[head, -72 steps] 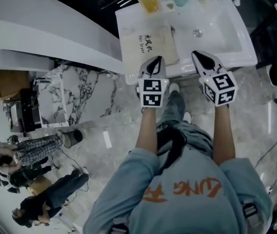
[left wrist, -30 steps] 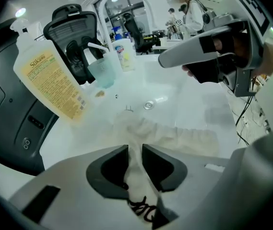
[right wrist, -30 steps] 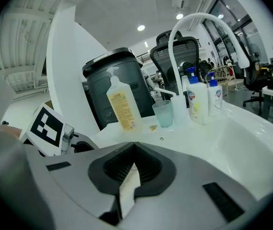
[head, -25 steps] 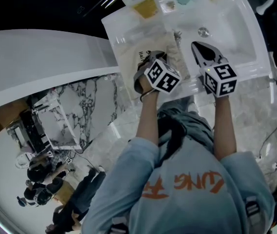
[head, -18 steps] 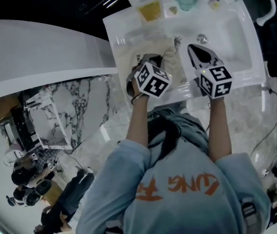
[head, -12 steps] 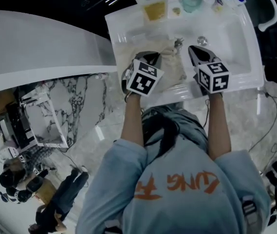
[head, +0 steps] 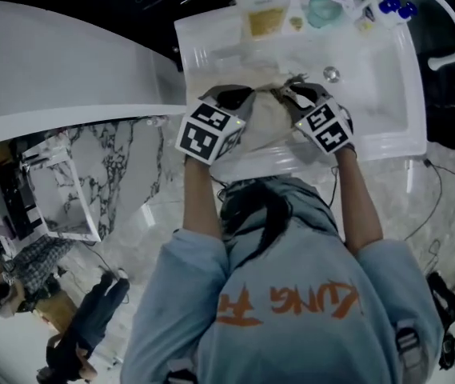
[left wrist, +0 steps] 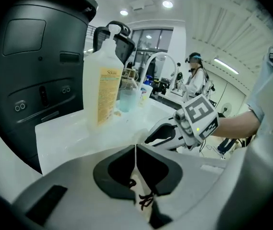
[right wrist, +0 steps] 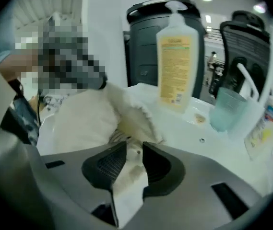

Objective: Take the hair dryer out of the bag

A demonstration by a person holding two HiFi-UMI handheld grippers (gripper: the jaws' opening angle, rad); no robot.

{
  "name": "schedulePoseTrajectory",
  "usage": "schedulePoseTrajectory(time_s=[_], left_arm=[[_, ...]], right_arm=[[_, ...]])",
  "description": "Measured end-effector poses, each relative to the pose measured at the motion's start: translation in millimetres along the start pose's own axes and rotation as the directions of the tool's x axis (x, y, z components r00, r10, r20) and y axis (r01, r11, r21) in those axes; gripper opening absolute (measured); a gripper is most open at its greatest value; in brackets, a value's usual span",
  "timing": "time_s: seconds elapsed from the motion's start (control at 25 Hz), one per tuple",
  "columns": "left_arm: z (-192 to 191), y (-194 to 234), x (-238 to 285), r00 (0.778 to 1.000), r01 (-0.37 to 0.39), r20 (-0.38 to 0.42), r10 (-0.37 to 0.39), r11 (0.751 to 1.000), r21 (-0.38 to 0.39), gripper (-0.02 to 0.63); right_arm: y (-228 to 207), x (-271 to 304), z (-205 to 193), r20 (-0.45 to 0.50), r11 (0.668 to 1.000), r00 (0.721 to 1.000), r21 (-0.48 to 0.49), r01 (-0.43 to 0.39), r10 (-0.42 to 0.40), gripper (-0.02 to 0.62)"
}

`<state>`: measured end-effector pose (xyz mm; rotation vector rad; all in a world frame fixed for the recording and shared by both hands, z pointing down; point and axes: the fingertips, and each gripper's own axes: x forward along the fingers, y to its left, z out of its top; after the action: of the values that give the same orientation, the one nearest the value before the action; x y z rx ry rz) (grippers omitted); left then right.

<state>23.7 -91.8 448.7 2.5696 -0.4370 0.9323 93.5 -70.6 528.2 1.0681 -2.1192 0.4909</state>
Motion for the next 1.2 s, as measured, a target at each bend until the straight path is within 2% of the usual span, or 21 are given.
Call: schedulePoseTrajectory(time_s=[0.12,0.24,0.32,0.4,0.48,0.6,0.68,0.8,0.88,1.08,1.2], left_arm=[[-3.1,-1.1,-2.3,0.999,0.04,0.012,-0.04,0.999,-0.009,0.008],[-5.9,-0.9,-4.2,0.997,0.062,0.04,-0.06,0.998,-0.033,0.008],[-5.7,1.3,-6.4,0.996,0.071,0.064,-0.069,0.997,-0.039,0.008],[-6.3,-0.2,-8.6,0.993,0.093,0.08,-0.09,0.995,-0.037,0.008],[-6.0,-2.2,-9.8,0.989,0.117,0.096,-0.114,0.993,-0.03,0.008],[-3.8,-2.9,-11.4,0.982,0.138,0.131,-0.133,0.99,-0.027,0.008],[-2.2,-3.0,-12.6,0.979,0.135,0.158,-0.129,0.99,-0.033,0.008],[-0.3,-3.7,-17.0,0.971,0.136,0.203,-0.125,0.99,-0.044,0.008],[-0.6,-2.9,-20.6,0.966,0.136,0.229,-0.121,0.989,-0.051,0.008],[-9.4,2.9,-28.6,0.963,0.098,0.257,-0.082,0.994,-0.052,0.011],[-21.3,11.9,-43.4,0.964,0.078,0.258,-0.06,0.995,-0.06,0.051]], right_arm=[[19.1,12.4,-4.4,-0.084,0.973,0.995,-0.217,-0.076,0.059,0.152],[25.9,17.3,0.3,-0.124,0.913,0.989,-0.39,-0.12,0.078,0.172],[26.9,19.1,0.1,-0.173,0.873,0.979,-0.454,-0.178,0.109,0.18],[28.1,17.8,-8.3,-0.256,0.833,0.956,-0.49,-0.257,0.145,0.254],[29.6,16.9,-14.9,-0.321,0.787,0.934,-0.53,-0.314,0.157,0.28],[41.2,24.7,-12.1,-0.355,0.73,0.917,-0.575,-0.369,0.184,0.321],[50.3,32.0,-7.6,-0.355,0.722,0.909,-0.569,-0.394,0.217,0.344],[61.8,42.2,-0.5,-0.331,0.747,0.892,-0.496,-0.442,0.308,0.331],[66.4,50.7,3.2,-0.327,0.751,0.882,-0.47,-0.463,0.339,0.314],[69.6,65.8,-8.9,-0.43,0.695,0.86,-0.53,-0.487,0.274,0.313],[68.6,69.4,-10.5,-0.45,0.696,0.855,-0.528,-0.487,0.257,0.318]])
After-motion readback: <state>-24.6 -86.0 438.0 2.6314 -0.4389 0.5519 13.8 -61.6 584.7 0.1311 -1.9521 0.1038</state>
